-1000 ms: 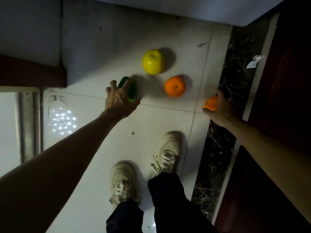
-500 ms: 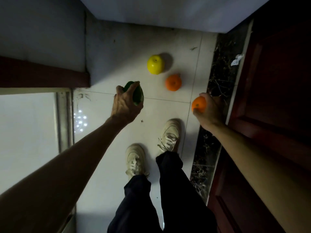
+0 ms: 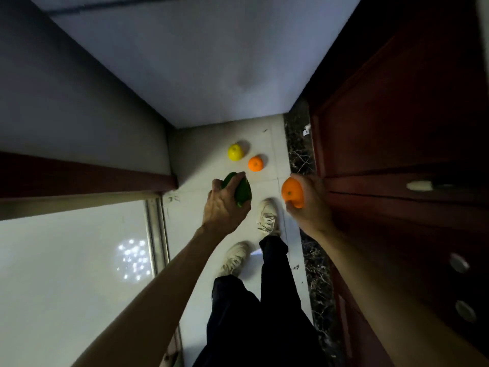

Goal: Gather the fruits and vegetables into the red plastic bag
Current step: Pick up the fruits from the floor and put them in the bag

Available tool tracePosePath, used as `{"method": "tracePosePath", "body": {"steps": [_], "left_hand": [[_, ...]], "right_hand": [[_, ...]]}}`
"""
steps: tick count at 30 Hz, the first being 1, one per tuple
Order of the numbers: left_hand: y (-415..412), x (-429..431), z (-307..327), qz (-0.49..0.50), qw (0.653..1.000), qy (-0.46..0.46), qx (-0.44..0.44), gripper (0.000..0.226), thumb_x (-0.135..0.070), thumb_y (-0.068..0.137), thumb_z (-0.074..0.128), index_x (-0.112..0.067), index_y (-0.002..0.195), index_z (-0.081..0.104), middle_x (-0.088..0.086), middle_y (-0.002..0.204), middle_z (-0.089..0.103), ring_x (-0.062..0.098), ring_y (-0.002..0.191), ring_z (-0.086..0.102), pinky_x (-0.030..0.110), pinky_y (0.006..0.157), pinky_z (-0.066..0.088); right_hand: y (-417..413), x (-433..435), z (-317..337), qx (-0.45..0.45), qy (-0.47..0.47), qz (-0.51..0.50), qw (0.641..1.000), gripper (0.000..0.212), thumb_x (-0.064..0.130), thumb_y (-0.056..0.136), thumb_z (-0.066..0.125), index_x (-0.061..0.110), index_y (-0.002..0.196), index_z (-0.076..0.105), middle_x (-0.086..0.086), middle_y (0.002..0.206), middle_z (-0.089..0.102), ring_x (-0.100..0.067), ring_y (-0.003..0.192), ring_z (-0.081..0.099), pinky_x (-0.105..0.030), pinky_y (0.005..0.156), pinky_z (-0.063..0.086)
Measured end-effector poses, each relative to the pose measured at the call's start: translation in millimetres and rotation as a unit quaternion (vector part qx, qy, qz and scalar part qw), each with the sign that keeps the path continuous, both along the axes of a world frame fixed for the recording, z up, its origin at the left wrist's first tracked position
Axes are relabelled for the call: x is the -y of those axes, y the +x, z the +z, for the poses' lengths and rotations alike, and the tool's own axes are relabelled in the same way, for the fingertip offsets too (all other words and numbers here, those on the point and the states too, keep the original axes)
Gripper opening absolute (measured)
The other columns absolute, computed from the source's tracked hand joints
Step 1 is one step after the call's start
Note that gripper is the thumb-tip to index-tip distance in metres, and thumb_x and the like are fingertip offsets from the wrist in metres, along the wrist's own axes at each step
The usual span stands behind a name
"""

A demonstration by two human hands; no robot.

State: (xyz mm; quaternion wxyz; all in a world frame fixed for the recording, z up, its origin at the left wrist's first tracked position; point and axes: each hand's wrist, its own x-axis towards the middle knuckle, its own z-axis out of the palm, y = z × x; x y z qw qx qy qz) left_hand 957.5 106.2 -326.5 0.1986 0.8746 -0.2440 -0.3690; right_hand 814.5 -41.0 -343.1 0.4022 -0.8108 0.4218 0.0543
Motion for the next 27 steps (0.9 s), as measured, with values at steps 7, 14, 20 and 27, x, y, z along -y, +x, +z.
{"method": "tracePosePath", "body": {"steps": [7, 14, 20, 27], "left_hand": [[-52, 17, 120, -0.163, 0.983, -0.084, 0.01, 0.071, -0.032, 0.077, 0.068, -0.036, 0.141, 0.036, 0.018, 0.124, 0.042, 0.047, 0.103, 0.054, 0.047, 0.087, 0.049], [-134, 10, 225, -0.322, 0.927, -0.192, -0.019, 0.071, -0.033, 0.08, 0.068, -0.044, 0.141, 0.033, 0.006, 0.116, 0.041, 0.028, 0.106, 0.052, 0.037, 0.086, 0.05], [-203, -2, 273, -0.467, 0.846, -0.257, -0.028, 0.07, -0.028, 0.081, 0.068, -0.045, 0.14, 0.033, 0.001, 0.122, 0.038, 0.021, 0.108, 0.052, 0.025, 0.084, 0.045], [-306, -36, 298, -0.573, 0.77, -0.276, -0.055, 0.071, -0.029, 0.082, 0.069, -0.044, 0.141, 0.033, 0.001, 0.12, 0.039, 0.02, 0.106, 0.053, 0.025, 0.086, 0.043]], "right_hand": [[-84, -52, 146, 0.023, -0.091, -0.162, 0.982, 0.068, 0.005, 0.067, 0.074, 0.025, 0.128, 0.052, -0.014, 0.129, 0.041, -0.036, 0.106, 0.045, -0.035, 0.09, 0.035], [-208, -147, 237, 0.086, -0.091, -0.346, 0.93, 0.062, 0.023, 0.073, 0.067, 0.039, 0.128, 0.044, -0.005, 0.128, 0.039, -0.031, 0.108, 0.05, -0.044, 0.09, 0.049], [-276, -232, 280, 0.119, -0.108, -0.478, 0.864, 0.065, 0.037, 0.075, 0.064, 0.032, 0.136, 0.04, -0.003, 0.132, 0.039, -0.02, 0.111, 0.049, -0.022, 0.086, 0.043], [-356, -326, 308, 0.13, -0.164, -0.607, 0.766, 0.063, 0.017, 0.08, 0.073, 0.034, 0.131, 0.041, 0.002, 0.132, 0.039, -0.015, 0.11, 0.05, -0.011, 0.083, 0.04]]}}
